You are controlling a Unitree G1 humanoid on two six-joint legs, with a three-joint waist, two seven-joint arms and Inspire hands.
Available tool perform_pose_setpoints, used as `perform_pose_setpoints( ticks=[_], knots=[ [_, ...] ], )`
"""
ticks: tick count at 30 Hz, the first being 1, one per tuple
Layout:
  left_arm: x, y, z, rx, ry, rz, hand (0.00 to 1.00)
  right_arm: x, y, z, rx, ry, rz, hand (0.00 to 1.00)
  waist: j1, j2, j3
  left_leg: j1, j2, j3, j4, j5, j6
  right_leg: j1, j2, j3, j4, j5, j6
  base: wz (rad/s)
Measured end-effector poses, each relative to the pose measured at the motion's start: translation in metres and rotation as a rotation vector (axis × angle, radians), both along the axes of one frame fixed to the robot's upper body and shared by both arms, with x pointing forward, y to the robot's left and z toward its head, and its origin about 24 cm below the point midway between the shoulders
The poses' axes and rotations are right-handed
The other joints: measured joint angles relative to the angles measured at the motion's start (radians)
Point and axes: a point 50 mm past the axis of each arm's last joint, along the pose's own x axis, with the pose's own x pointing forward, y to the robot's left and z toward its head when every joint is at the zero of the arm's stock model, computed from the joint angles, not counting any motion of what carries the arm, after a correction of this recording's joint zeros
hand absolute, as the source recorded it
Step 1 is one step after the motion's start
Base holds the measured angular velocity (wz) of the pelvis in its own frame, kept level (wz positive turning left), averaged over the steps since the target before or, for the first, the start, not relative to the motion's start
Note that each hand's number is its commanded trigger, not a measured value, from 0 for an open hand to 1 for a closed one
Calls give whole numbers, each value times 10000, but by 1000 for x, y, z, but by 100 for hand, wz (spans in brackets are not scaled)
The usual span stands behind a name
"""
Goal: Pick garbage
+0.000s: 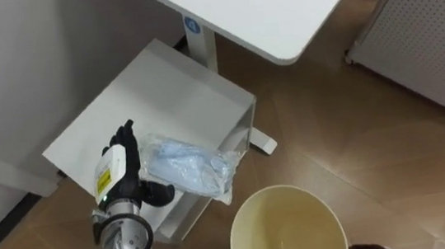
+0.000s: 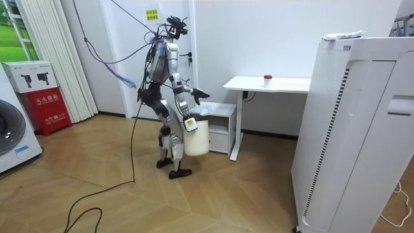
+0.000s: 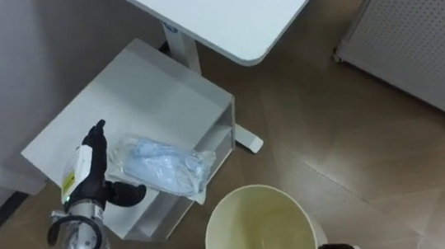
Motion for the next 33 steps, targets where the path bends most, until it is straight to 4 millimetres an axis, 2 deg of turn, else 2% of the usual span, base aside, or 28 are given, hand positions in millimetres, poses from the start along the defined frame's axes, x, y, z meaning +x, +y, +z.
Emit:
perform_pose_setpoints(
  ticks=[5, 8, 14, 16, 24, 26, 27, 28, 29, 33],
  knots=[
    [3, 2, 3, 152, 56, 103, 0, 3, 1, 2, 144, -135, -147, 100, -189, 5, 34, -577, 91, 0, 487, -137, -22, -542, -10, -20, 449, -90, -105, 0],
    [3, 2, 2, 221, 187, 136, 0, 7, 3, 4, 231, -331, -133, 100, -252, 4, 59, -1015, 227, 10, 918, -268, -57, -932, 1, -7, 757, -152, -189, -5],
    [3, 3, 1, 326, 361, 104, 0, 9, 4, 5, 740, -543, -697, 100, -402, -9, 64, -1527, 350, 19, 1795, -574, -152, -1501, -1, 36, 1741, -611, -337, 0],
    [3, 3, 1, 362, 374, 99, 0, 8, 4, 5, 839, -556, -779, 100, -432, -11, 62, -1670, 472, 55, 2104, -699, -215, -1647, 2, 13, 2014, -758, -429, -5],
    [-4, 5, -12, 1317, 1053, -279, 0, 8, 9, 4, 973, -633, -637, 100, -498, -42, 78, -1817, 703, 55, 2420, -831, -392, -1778, 160, -9, 2265, -922, -598, -1],
    [-5, 4, -14, 1816, 1208, -584, 0, 7, 9, 4, 1045, -665, -620, 100, -526, -69, 62, -1873, 780, 183, 2445, -835, -400, -1859, 163, -3, 2373, -950, -622, 3],
    [-5, 4, -14, 2141, 1274, -704, 75, 8, 10, 5, 1087, -738, -614, 100, -585, -70, 60, -1965, 784, 222, 2474, -834, -398, -1966, 140, 5, 2411, -983, -622, 4],
    [-5, 4, -15, 2347, 1344, -788, 94, 10, 10, 6, 1150, -810, -634, 100, -631, -73, 59, -2070, 794, 251, 2528, -835, -399, -2091, 140, 33, 2543, -998, -628, 3],
    [-6, 4, -16, 2409, 1389, -796, 100, 11, 11, 7, 1188, -855, -638, 100, -671, -75, 57, -2131, 793, 268, 2578, -835, -399, -2157, 131, 42, 2591, -1010, -630, 0],
    [-1, 2, -9, 2824, 1172, -841, 100, 14, 10, 10, 1402, -1076, -871, 100, -790, -113, 37, -2553, 777, 353, 2986, -919, -364, -2667, -22, 82, 3180, -1213, -671, 3]
  ],
)
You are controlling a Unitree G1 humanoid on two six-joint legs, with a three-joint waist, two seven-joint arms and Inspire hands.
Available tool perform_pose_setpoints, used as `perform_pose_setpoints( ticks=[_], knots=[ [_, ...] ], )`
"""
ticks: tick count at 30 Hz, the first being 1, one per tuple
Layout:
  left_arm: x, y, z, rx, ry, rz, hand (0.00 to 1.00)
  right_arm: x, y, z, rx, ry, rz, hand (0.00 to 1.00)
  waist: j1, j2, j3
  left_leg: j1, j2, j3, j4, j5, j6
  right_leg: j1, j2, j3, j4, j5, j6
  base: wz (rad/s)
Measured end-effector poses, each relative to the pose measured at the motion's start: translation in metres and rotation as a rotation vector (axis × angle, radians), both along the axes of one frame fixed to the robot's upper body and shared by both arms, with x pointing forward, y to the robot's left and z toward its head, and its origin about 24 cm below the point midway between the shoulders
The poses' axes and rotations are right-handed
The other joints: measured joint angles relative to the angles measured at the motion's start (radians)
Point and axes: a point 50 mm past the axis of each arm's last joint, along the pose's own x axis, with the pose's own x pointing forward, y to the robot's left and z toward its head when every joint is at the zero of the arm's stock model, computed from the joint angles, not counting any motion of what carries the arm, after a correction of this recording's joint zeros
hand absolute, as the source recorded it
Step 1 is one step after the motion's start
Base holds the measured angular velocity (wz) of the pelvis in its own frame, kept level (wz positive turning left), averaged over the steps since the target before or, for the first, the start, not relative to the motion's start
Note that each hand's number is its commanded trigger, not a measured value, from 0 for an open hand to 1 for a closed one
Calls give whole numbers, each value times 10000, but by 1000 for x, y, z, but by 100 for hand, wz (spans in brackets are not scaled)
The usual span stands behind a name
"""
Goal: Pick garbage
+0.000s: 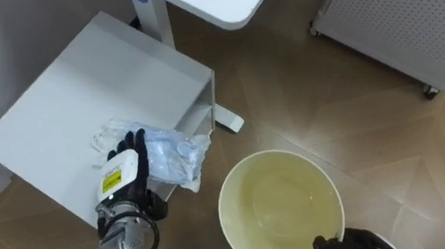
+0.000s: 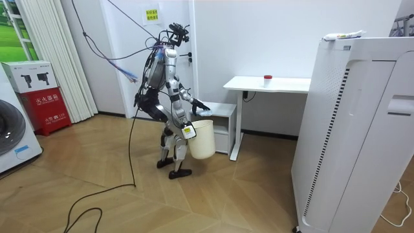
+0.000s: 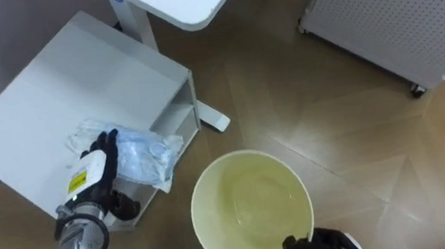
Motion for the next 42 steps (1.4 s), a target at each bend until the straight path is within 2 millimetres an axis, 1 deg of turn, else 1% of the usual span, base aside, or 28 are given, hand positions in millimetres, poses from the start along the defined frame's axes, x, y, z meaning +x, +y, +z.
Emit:
perform_pose_setpoints(
  ticks=[3, 4, 8, 12, 14, 16, 18, 19, 26, 35, 38, 40, 41, 42],
  knots=[
    [10, 5, 15, 430, -492, -16, 100, 0, -1, 0, 83, -11, -142, 100, -17, 1, -1, -139, 7, -21, 253, -57, -11, -168, -28, 34, 255, -100, -28, 5],
    [11, 9, 16, 653, -437, 17, 100, 0, -1, 0, 102, 19, -128, 100, -20, 1, -1, -113, 24, -18, 308, -77, -31, -153, -14, 48, 299, -105, -39, -3],
    [8, 15, 12, 847, -201, 153, 100, -4, -2, -2, 188, 126, -228, 100, -48, 11, -8, -60, 39, 48, 289, -66, -51, -114, -17, 50, 292, -90, -77, -3],
    [6, 16, 8, 1078, 224, 45, 100, -6, 0, -3, 498, 48, -431, 100, -48, 11, -9, -88, 96, 102, 289, -61, -54, -147, 7, 54, 269, -62, -101, -2],
    [3, 17, 1, 1479, 804, -74, 100, -6, 1, -3, 613, 0, -480, 100, -57, 2, -14, -125, 163, 175, 290, -53, -38, -214, 15, 50, 249, -27, -140, -10],
    [-3, 19, -7, 2064, 1316, -195, 100, -6, 2, -2, 752, -48, -563, 100, -151, 10, -22, -291, 168, 189, 295, -39, -40, -396, 20, 57, 266, 3, -161, -2],
    [-2, 18, -6, 2335, 1329, -313, 100, -7, 1, -3, 833, -44, -666, 100, -153, 28, -34, -336, 170, 193, 297, -35, -41, -456, 24, 62, 278, 5, -162, 0],
    [-2, 18, -7, 2414, 1407, -336, 100, -8, 2, -3, 923, -24, -747, 100, -164, 54, -57, -334, 173, 204, 296, -36, -43, -454, 25, 62, 282, 2, -165, 0],
    [-3, 20, -9, 2793, 1750, -462, 100, -8, 3, -4, 1123, 18, -916, 100, -167, 37, -75, -339, 180, 201, 301, -36, -43, -454, 27, 63, 270, 12, -168, 0],
    [-8, 22, -15, 2600, 1728, -412, 100, -9, 5, -5, 950, -28, -715, 100, -134, 40, -77, -168, 181, 214, 203, -24, -33, -277, 42, 53, 130, 60, -144, 0],
    [-12, 15, -20, 2023, 1665, -481, 100, -12, 8, -7, 877, 65, -600, 100, -96, 39, -75, 249, 158, 268, -245, 106, -38, 148, 65, 21, -296, 160, -110, 2],
    [-16, 2, -25, 1468, 1510, -708, 100, -15, 10, -10, 711, 172, -432, 100, -66, 39, -74, 621, 162, 296, -589, 199, -59, 585, 61, -105, -628, 185, -92, 13],
    [-16, -1, -26, 1341, 1435, -793, 100, -16, 10, -11, 711, 192, -443, 100, -52, 37, -75, 696, 150, 314, -671, 226, -61, 656, 44, -126, -682, 188, -87, 16],
    [-16, -9, -25, 1019, 1223, -930, 100, -17, 10, -11, 676, 194, -463, 100, -15, 30, -79, 807, 141, 399, -831, 272, -50, 724, 7, -128, -750, 190, -73, 9]
  ],
)
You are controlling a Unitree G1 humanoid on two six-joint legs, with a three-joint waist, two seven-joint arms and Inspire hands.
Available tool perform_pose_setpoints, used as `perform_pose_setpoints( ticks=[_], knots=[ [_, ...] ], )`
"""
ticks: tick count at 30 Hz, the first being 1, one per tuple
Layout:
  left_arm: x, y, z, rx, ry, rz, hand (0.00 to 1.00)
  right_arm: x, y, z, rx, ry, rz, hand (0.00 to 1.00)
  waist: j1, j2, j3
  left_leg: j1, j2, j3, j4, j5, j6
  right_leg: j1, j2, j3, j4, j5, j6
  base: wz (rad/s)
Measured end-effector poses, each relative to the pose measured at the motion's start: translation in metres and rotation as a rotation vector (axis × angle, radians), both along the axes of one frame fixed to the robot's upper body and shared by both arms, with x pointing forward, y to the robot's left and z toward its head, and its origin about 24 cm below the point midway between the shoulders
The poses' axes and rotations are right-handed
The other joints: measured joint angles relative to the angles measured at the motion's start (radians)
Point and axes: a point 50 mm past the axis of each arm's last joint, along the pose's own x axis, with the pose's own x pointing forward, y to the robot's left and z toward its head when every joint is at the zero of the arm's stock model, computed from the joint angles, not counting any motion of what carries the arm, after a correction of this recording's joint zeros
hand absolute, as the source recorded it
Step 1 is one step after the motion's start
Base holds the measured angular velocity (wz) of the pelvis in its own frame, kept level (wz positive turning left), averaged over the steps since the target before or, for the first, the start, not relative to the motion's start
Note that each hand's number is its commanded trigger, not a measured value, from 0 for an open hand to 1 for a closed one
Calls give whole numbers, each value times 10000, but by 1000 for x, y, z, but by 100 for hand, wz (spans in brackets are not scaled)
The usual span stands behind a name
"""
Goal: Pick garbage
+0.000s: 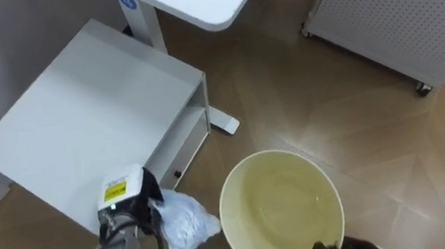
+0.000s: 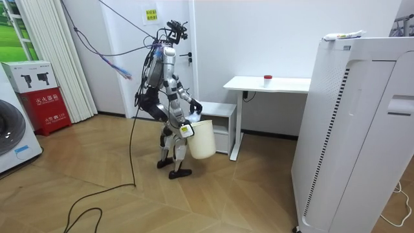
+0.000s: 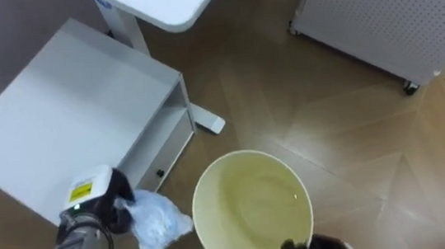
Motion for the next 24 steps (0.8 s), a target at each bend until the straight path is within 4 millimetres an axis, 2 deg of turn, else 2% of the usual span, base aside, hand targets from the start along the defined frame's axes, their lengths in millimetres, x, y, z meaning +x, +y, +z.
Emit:
perform_pose_setpoints(
  ticks=[3, 9, 11, 15, 16, 17, 18, 19, 24],
  knots=[
    [-4, -21, -4, -757, -62, -306, 100, -2, 1, -2, -46, 49, -31, 100, 147, -7, -2, 322, -31, 65, -317, 67, -13, 268, 12, 19, -247, 24, 32, 2],
    [-25, -61, -21, -2686, 371, -670, 100, -8, 13, -8, 127, 261, 1, 100, 152, -59, -26, 851, -130, 77, -840, 191, -56, 790, 36, 5, -731, 50, 99, 1],
    [-32, -71, -25, -3085, 468, -842, 100, -10, 18, -9, 239, 304, 58, 100, 164, -108, -54, 902, -145, 117, -900, 202, -61, 823, 33, -6, -799, 55, 107, 0],
    [-56, -86, -42, -3221, 1108, -1434, 100, -15, 20, -12, 212, 472, 273, 100, 424, -290, -193, 1226, -244, 164, -1228, 296, -58, 1072, 16, 46, -980, 70, 152, 1],
    [-61, -87, -46, -3150, 1302, -1566, 93, -15, 22, -13, 237, 501, 383, 100, 445, -354, -244, 1307, -312, 162, -1318, 317, -57, 1128, -2, 49, -1014, 69, 162, 6],
    [-64, -88, -48, -3130, 1390, -1623, 51, -15, 23, -13, 276, 498, 420, 100, 456, -370, -254, 1331, -309, 161, -1344, 341, -56, 1166, -1, 42, -1051, 79, 174, 5],
    [-66, -89, -49, -3107, 1527, -1715, 15, -16, 25, -13, 295, 500, 506, 100, 476, -371, -255, 1381, -305, 145, -1391, 374, -47, 1248, 9, 11, -1152, 114, 190, 5],
    [-67, -90, -50, -3070, 1635, -1825, 0, -16, 26, -13, 352, 475, 632, 100, 504, -372, -257, 1429, -304, 123, -1417, 380, -42, 1293, -5, 7, -1168, 125, 205, 4],
    [-71, -91, -54, -3024, 1912, -1969, 0, -17, 28, -14, 229, 477, 1069, 100, 675, -372, -268, 1524, -339, 211, -1522, 417, 21, 1355, -85, 5, -1160, 164, 241, 0]
  ],
)
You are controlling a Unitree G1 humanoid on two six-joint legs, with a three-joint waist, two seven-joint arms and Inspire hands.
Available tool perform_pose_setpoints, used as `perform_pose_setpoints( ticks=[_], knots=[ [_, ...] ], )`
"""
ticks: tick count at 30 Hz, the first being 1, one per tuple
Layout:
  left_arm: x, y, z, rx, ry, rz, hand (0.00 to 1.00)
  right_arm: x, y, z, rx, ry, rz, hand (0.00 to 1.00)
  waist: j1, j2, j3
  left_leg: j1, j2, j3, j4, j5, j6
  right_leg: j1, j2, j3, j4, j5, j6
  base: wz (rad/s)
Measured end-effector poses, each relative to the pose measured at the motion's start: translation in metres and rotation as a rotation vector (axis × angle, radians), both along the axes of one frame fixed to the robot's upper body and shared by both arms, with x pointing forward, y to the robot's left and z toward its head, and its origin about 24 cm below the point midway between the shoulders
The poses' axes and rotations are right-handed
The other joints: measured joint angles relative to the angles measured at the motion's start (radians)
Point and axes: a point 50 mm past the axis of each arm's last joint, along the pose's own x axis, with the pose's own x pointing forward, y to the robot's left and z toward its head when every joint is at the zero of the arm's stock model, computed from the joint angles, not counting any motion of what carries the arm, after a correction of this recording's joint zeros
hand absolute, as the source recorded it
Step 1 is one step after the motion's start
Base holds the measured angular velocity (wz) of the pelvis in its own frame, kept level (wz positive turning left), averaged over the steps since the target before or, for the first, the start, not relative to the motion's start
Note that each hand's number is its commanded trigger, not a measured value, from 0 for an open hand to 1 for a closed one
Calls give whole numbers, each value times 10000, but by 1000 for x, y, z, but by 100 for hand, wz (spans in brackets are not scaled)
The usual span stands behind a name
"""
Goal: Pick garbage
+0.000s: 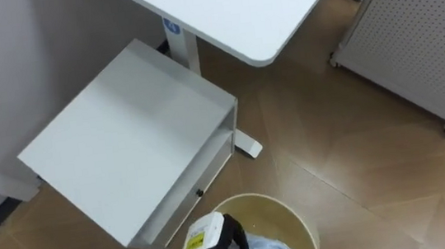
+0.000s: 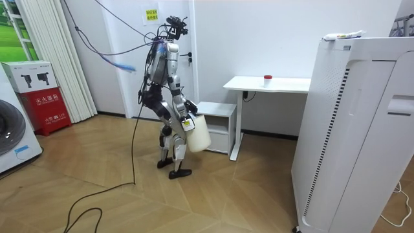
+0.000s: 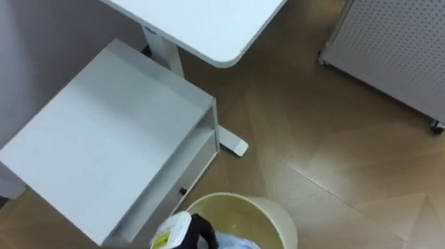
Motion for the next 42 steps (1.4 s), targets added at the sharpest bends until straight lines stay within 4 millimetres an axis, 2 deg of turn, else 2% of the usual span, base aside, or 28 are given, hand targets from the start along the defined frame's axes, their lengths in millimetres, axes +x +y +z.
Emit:
perform_pose_setpoints(
  ticks=[2, 5, 9, 20, 24, 30, 39, 41, 42],
  knots=[
    [-7, 1, -5, 7, 186, -16, 0, -1, 1, -1, 19, 37, 10, 100, 6, 8, -40, 46, 2, 41, -11, 3, 7, 28, 1, 28, -3, 10, 13, -2],
    [-17, 2, -12, 118, 492, -142, 0, -2, 1, -2, 64, 103, 37, 100, 46, -5, -51, 151, 25, 80, -43, 3, 7, 121, 58, 84, -56, 63, 19, -7],
    [-32, 1, -22, 234, 932, -367, 0, -9, -1, -5, 78, 301, -75, 100, 269, -4, -227, 240, 74, 137, -150, 19, 6, 180, 143, 142, -248, 211, -4, -9],
    [-38, 2, -26, 289, 1197, -438, 0, -12, -2, -6, 148, 370, -42, 100, 365, 3, -222, 410, 63, 221, -373, 103, 83, 377, 280, 224, -674, 496, 83, -4],
    [-39, 4, -28, 360, 1333, -485, 0, -16, -5, -8, 138, 472, -205, 100, 568, 6, -194, 686, 63, 334, -610, 128, 108, 598, 264, 245, -845, 531, 110, -2],
    [-37, 10, -28, 520, 1551, -639, 0, -16, -7, -8, 223, 479, -432, 100, 568, -5, -184, 961, 15, 481, -938, 150, 112, 726, 202, 312, -921, 515, 134, -5],
    [-29, 33, -23, 592, 1125, -171, 0, -29, -21, -13, 100, 864, -729, 100, 500, 28, -115, 1996, 1, 508, -1499, 164, 51, 1763, 308, 260, -1551, 510, 194, -1],
    [-27, 35, -19, 480, 893, -159, 0, -32, -26, -14, 93, 922, -897, 100, 496, 31, -105, 2257, -37, 530, -1611, 153, 36, 1968, 299, 293, -1574, 475, 244, 0],
    [-27, 33, -18, 374, 819, -177, 0, -36, -30, -15, 96, 994, -1054, 100, 481, 30, -105, 2543, -131, 531, -1813, 159, 37, 2157, 252, 327, -1585, 426, 296, -3]
  ],
)
